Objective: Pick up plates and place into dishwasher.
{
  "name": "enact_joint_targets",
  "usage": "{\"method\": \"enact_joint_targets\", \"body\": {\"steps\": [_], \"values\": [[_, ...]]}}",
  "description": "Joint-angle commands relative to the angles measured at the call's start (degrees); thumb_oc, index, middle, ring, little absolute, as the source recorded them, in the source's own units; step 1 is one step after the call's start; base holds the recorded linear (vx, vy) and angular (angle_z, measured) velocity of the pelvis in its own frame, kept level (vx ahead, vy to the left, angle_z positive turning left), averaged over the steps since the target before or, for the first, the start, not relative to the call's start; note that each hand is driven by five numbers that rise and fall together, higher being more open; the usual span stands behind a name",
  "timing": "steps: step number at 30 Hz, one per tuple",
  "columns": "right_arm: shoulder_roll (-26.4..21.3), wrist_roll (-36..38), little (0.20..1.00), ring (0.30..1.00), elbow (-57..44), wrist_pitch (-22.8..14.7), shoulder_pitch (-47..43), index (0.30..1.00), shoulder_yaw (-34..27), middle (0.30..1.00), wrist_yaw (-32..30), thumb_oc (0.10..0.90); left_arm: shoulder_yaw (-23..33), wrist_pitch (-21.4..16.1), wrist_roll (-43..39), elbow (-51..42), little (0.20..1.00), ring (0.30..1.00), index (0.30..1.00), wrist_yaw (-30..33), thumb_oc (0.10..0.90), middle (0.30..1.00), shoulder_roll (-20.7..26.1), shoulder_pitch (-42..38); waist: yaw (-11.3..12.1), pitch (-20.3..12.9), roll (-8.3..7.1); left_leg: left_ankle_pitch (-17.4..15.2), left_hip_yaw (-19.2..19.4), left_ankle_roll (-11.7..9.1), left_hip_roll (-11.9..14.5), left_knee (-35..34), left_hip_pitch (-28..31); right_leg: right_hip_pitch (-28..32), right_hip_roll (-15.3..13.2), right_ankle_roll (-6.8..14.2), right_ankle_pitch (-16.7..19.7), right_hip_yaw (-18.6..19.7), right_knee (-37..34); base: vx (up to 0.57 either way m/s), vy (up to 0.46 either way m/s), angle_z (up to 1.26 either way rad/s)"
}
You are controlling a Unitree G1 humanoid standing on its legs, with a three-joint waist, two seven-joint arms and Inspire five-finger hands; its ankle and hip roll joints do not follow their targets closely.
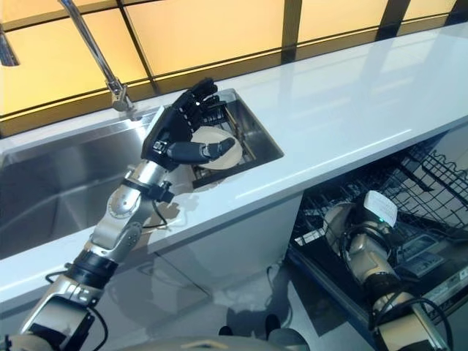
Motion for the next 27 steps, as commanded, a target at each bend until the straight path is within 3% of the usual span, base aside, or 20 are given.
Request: {"method": "enact_joint_targets", "body": {"steps": [1, 8, 10, 17, 27], "values": [[-0.9, -2.6, 0.2, 0.3, 4.0, -2.6, -8.0, 0.3, 2.6, 0.3, -1.0, 0.1, -0.5, -5.0, 0.2, -4.7, 0.9, 0.9, 0.9, 1.3, 0.8, 0.9, 0.3, -6.1, 1.4, -5.9, -0.37, -8.7, -0.5, 1.9, -2.1, 0.4, 0.8, 2.6, 3.2, 1.0, -6.0, -0.5, 0.4, 0.0, 0.0, 0.0], [-0.7, 0.2, 0.2, 0.3, 2.4, -3.8, -8.7, 0.3, 3.0, 0.3, -2.3, 0.1, -0.4, -4.7, -0.1, -4.7, 0.9, 0.9, 0.9, 1.3, 0.8, 0.9, 0.8, -6.6, 1.7, -5.6, -0.47, -8.4, -0.7, 1.9, -2.1, 0.4, 0.5, 2.4, 3.1, 0.9, -5.8, -0.8, 0.4, -0.02, 0.009, 0.05], [-1.0, 1.0, 0.9, 0.9, 0.0, -4.9, -8.2, 0.9, 2.2, 0.9, -3.6, 0.8, -0.4, -4.8, 0.3, -4.6, 0.9, 0.9, 0.9, 0.9, 0.8, 0.9, 0.8, -6.3, 1.5, -5.5, -0.49, -8.4, -0.6, 1.9, -2.1, 0.4, 0.5, 2.4, 3.1, 1.0, -5.7, -0.7, 0.4, -0.02, 0.022, 0.09], [-1.9, 0.9, 0.9, 0.9, -5.6, -7.2, -6.6, 0.9, -1.5, 0.9, -4.6, 0.8, 0.0, -5.1, 1.0, -4.0, 0.9, 0.9, 0.9, 0.5, 0.8, 0.9, 1.0, -6.1, 0.7, -5.5, -0.47, -8.6, -0.1, 2.0, -2.1, 0.4, 0.7, 2.3, 3.3, 1.1, -5.7, 0.1, 0.4, 0.0, 0.002, 0.0], [-4.6, -0.2, 0.9, 0.9, -15.6, -10.3, -1.1, 0.9, -7.8, 0.9, -1.4, 0.8, 1.0, -5.3, 2.0, -3.4, 0.9, 0.9, 0.9, 0.0, 0.8, 0.9, 1.1, -5.2, -1.3, -5.4, -0.75, -9.1, 1.3, 2.2, -1.8, 0.4, 1.2, 2.4, 3.5, 1.3, -5.7, 1.3, 0.4, 0.0, 0.0, -0.04]]}}
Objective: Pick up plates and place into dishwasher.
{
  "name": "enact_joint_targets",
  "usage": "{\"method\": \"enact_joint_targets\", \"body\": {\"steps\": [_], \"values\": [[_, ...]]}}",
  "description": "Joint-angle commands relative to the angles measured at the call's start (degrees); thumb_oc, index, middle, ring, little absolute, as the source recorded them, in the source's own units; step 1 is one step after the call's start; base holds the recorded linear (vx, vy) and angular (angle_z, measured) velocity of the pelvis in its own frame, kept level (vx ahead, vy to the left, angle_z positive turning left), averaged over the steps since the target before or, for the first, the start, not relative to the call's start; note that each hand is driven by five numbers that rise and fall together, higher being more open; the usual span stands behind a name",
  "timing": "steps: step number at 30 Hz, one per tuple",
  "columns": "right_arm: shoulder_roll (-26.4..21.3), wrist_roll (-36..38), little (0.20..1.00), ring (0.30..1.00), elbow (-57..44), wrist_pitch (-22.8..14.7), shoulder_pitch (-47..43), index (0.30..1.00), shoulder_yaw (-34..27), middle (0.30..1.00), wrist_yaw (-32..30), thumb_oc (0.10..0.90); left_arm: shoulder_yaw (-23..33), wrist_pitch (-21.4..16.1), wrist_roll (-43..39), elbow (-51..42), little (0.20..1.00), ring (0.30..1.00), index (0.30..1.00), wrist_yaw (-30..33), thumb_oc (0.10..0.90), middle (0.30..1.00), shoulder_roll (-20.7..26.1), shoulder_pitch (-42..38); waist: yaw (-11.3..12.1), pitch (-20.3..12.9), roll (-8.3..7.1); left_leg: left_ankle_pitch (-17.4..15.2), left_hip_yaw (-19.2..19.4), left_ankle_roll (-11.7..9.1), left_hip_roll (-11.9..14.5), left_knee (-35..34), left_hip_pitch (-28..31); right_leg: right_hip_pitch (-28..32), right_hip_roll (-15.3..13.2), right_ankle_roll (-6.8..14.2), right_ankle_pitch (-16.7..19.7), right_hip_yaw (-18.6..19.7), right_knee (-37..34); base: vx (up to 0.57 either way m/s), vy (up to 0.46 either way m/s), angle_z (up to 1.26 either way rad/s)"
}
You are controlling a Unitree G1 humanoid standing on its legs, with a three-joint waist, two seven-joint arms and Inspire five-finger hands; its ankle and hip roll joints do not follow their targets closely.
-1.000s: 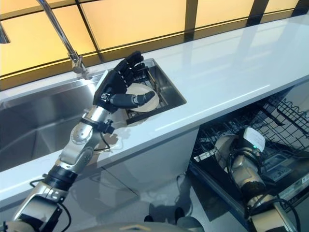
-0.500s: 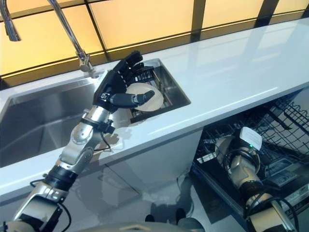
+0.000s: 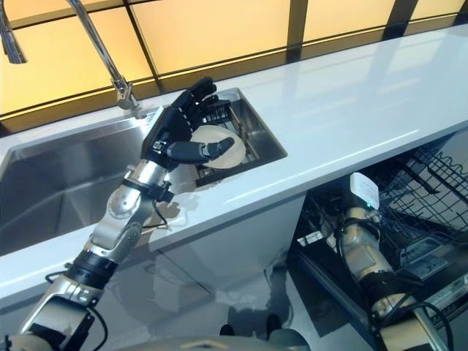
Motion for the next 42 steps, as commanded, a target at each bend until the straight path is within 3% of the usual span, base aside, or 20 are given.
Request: {"method": "enact_joint_targets", "body": {"steps": [1, 13, 21, 29, 31, 34, 42], "values": [[-4.8, -3.2, 0.9, 0.9, -3.4, -3.8, -3.2, 0.9, -4.7, 0.9, -2.9, 0.8, 0.9, -5.4, 0.6, -3.2, 0.9, 0.9, 0.9, 0.1, 0.8, 0.9, 1.1, -5.2, -0.9, -5.4, -0.75, -9.5, 1.2, 2.1, -1.7, 0.4, 1.7, 2.9, 3.5, 1.4, -5.7, 1.3, 0.4, 0.0, 0.0, 0.0], [-7.1, -6.6, 0.9, 0.9, -12.5, -5.7, 3.6, 0.9, -13.0, 0.9, -3.1, 0.8, 2.4, -5.8, 2.9, -3.8, 0.9, 0.9, 0.9, 0.3, 0.8, 0.9, 1.6, -3.3, -3.0, -5.4, -0.68, -9.7, 2.8, 2.2, -1.5, 0.4, 1.9, 2.6, 3.8, 1.7, -5.6, 2.7, 0.4, 0.0, -0.006, -0.06], [-7.7, -8.2, 0.9, 0.9, -23.1, -9.6, 9.1, 0.9, -20.3, 0.9, -8.9, 0.8, 4.5, -5.8, 7.9, -4.3, 0.9, 0.9, 0.9, 1.5, 0.8, 0.9, 4.2, -1.3, -4.5, -5.3, -0.19, -9.8, 3.9, 2.2, -1.4, 0.4, 2.1, 2.4, 4.1, 1.9, -5.5, 3.7, 0.4, -0.01, -0.014, -0.05], [-9.5, -7.6, 0.9, 0.9, -29.5, -13.8, 13.5, 0.9, -25.2, 0.9, -9.5, 0.8, 6.4, -5.3, 25.5, -0.7, 0.9, 0.9, 0.9, 4.0, 0.8, 0.9, 13.4, -2.0, -5.2, -5.5, 0.89, -9.8, 4.6, 1.9, -1.4, 0.4, 2.1, 2.2, 4.1, 2.4, -5.5, 3.9, 0.4, 0.0, -0.006, -0.06], [-11.6, -6.8, 0.9, 0.9, -31.6, -14.6, 14.8, 0.9, -26.6, 0.9, -8.2, 0.8, 5.2, -5.1, 34.4, 5.3, 0.9, 0.9, 0.9, 5.1, 0.8, 0.9, 22.8, -4.7, -5.6, -5.6, 1.86, -9.7, 5.1, 1.7, -1.4, 0.4, 2.0, 2.0, 4.0, 2.8, -5.5, 3.7, 0.4, 0.0, -0.006, -0.02], [-12.7, -6.0, 0.9, 0.9, -31.8, -14.8, 15.1, 0.9, -26.6, 0.9, -7.4, 0.8, 2.1, -4.3, 38.4, 8.2, 0.9, 0.9, 0.9, 6.2, 0.8, 0.9, 28.1, -7.8, -6.0, -5.5, 2.5, -9.6, 5.4, 1.6, -1.5, 0.4, 2.0, 2.0, 3.9, 3.0, -5.4, 3.5, 0.4, 0.0, -0.002, -0.02], [-14.3, -4.5, 0.9, 0.9, -31.0, -14.3, 12.4, 0.9, -23.4, 0.9, -5.7, 0.8, -6.5, -0.7, 46.5, 12.5, 0.9, 0.9, 0.9, 6.9, 0.8, 0.9, 32.5, -16.3, -6.4, -4.9, 3.5, -9.3, 5.4, 1.6, -1.7, 0.4, 2.0, 1.9, 3.8, 3.1, -5.2, 3.4, 0.4, 0.01, -0.008, 0.01]]}}
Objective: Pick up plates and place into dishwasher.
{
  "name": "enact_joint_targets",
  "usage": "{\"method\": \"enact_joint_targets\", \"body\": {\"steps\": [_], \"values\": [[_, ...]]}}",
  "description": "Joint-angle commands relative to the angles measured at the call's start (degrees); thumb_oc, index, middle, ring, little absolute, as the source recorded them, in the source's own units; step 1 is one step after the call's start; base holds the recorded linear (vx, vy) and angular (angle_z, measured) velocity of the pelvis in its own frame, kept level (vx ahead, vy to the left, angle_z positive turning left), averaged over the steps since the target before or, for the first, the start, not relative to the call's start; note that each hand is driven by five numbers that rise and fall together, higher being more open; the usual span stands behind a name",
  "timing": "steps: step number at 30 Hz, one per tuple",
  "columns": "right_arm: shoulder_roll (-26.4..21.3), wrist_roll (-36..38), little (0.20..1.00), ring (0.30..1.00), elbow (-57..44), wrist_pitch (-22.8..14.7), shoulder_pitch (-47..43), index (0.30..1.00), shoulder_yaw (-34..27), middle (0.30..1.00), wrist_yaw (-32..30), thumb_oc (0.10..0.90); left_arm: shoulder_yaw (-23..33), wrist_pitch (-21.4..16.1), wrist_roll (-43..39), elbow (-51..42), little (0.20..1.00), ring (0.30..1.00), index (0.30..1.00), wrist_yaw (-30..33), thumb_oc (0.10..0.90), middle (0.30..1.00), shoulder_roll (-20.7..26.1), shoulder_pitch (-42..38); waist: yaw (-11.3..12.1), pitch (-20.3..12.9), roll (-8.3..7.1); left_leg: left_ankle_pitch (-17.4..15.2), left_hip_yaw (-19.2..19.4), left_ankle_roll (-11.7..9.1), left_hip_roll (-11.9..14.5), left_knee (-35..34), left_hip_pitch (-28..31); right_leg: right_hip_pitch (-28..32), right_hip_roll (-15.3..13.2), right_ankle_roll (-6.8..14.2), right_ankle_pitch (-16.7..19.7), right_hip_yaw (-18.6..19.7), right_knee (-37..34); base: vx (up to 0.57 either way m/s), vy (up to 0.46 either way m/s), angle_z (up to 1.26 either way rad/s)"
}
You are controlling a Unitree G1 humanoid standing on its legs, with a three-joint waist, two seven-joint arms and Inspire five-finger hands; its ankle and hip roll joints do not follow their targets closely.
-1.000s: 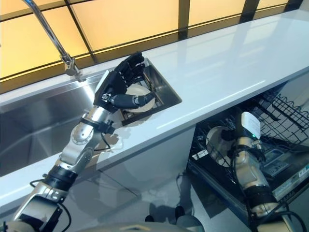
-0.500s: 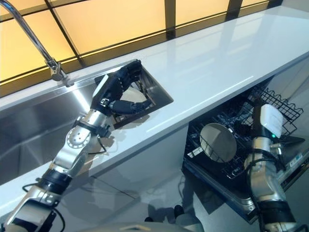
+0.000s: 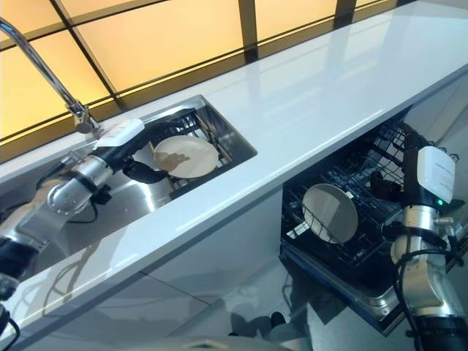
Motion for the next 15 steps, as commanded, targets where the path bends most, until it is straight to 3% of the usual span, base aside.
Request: {"method": "enact_joint_targets", "body": {"steps": [1, 15], "values": [[-7.4, 0.1, 0.9, 0.9, -4.0, -3.5, -6.9, 0.9, -1.1, 0.9, -1.7, 0.8, -2.0, 0.0, 2.7, 1.7, 0.9, 0.9, 0.9, 5.0, 0.8, 0.9, 2.9, -13.8, -0.5, -4.0, 0.47, -7.9, 2.2, 1.8, -2.1, 0.4, 1.3, 2.4, 3.4, 3.0, -5.1, 0.3, 0.4, 0.0, 0.0, 0.0], [-8.3, 2.0, 0.9, 0.9, -5.5, -4.9, -7.5, 0.9, -2.2, 0.9, -4.2, 0.8, -5.0, 0.5, 0.4, 9.3, 0.9, 0.9, 0.9, 4.6, 0.8, 0.9, -1.2, -16.8, -2.4, -2.7, 1.76, -8.0, 3.5, 1.9, -2.4, 0.4, 1.1, 1.7, 3.6, 3.3, -5.0, 2.0, 0.4, 0.01, -0.012, -0.03]]}}
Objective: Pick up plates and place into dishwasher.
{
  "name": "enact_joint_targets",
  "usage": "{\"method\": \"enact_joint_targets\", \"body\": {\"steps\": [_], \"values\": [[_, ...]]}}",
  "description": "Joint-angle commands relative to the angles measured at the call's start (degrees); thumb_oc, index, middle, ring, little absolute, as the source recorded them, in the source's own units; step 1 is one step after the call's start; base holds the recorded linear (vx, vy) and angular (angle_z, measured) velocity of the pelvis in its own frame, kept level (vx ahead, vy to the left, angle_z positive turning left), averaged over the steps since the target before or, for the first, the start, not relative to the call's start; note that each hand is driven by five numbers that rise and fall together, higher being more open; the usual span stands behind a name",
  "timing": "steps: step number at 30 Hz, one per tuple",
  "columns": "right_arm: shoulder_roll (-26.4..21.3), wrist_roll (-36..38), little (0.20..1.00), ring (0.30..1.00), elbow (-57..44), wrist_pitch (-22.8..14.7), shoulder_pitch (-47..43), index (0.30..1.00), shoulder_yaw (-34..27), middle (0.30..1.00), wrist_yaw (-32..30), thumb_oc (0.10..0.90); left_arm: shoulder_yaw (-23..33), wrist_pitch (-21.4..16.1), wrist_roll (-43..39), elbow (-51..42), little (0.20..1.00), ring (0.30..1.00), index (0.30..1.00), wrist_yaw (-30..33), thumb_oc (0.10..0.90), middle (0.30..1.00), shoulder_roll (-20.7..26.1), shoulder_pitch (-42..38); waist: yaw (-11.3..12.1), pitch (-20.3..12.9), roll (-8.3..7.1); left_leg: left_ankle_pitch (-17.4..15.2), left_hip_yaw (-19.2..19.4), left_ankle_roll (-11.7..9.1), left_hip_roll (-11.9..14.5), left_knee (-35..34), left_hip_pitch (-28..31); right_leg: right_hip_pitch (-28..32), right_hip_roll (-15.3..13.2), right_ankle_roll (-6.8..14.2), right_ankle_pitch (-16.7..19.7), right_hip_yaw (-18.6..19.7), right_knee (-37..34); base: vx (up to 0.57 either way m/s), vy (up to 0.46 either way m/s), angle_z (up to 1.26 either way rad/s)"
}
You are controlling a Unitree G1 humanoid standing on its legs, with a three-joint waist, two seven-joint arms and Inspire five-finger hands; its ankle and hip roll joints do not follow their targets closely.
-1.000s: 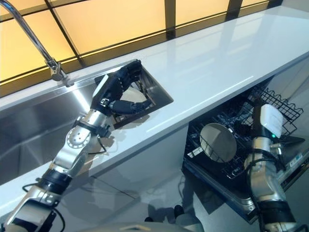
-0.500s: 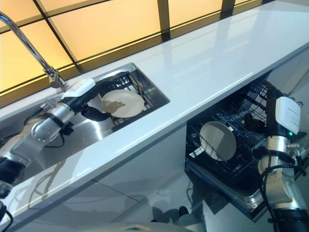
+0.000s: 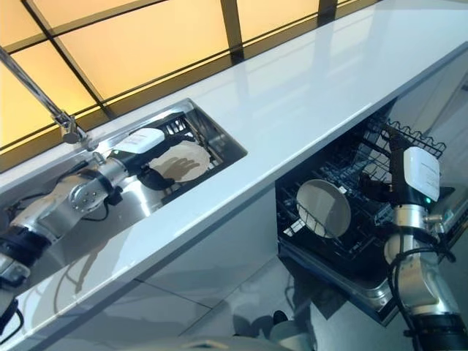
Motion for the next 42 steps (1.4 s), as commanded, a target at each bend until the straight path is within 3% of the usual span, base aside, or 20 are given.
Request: {"method": "enact_joint_targets", "body": {"steps": [1, 19, 35, 42], "values": [[-6.7, 0.3, 0.9, 0.9, -5.4, -4.7, -7.0, 0.9, -5.3, 0.9, -4.6, 0.8, 1.1, 0.2, -1.8, 4.8, 0.9, 0.9, 0.9, 4.7, 0.8, 0.9, 0.1, -13.0, 0.5, -2.7, 0.26, -7.9, 2.7, 1.9, -2.3, 0.4, 1.3, 2.3, 3.5, 3.0, -4.9, 1.0, 0.3, 0.01, -0.028, -0.1], [-8.9, 1.3, 0.9, 0.9, -5.8, -7.1, -5.4, 0.9, -7.2, 0.9, -5.0, 0.8, 0.2, 0.2, 4.0, 12.8, 0.9, 0.9, 0.9, 8.3, 0.8, 0.9, -3.6, -12.2, -1.6, -0.3, 1.0, -7.6, 4.9, 1.8, -2.2, 0.4, 0.5, 1.1, 3.5, 3.1, -4.7, 2.0, 0.3, 0.0, -0.008, -0.03], [-11.5, 0.8, 0.9, 0.9, -7.6, -7.9, -7.2, 0.9, -6.6, 0.9, -3.4, 0.8, -2.9, 3.0, 11.1, 19.2, 0.9, 0.9, 0.9, 5.6, 0.8, 0.9, -4.0, -15.6, -3.1, 2.4, 1.87, -7.4, 5.9, 1.8, -2.5, 0.4, -0.4, -0.1, 3.3, 3.4, -4.6, 2.5, 0.3, 0.01, 0.007, -0.03], [-12.7, 0.5, 0.9, 0.9, -8.2, -8.4, -8.4, 0.9, -5.4, 0.9, -1.7, 0.8, -4.8, 4.2, 15.8, 22.8, 0.9, 0.9, 0.9, 7.5, 0.8, 0.9, -5.2, -17.5, -3.9, 3.6, 2.0, -7.2, 6.0, 1.7, -2.7, 0.4, -0.7, -0.4, 3.3, 3.4, -4.6, 2.9, 0.4, 0.04, 0.021, -0.01]]}}
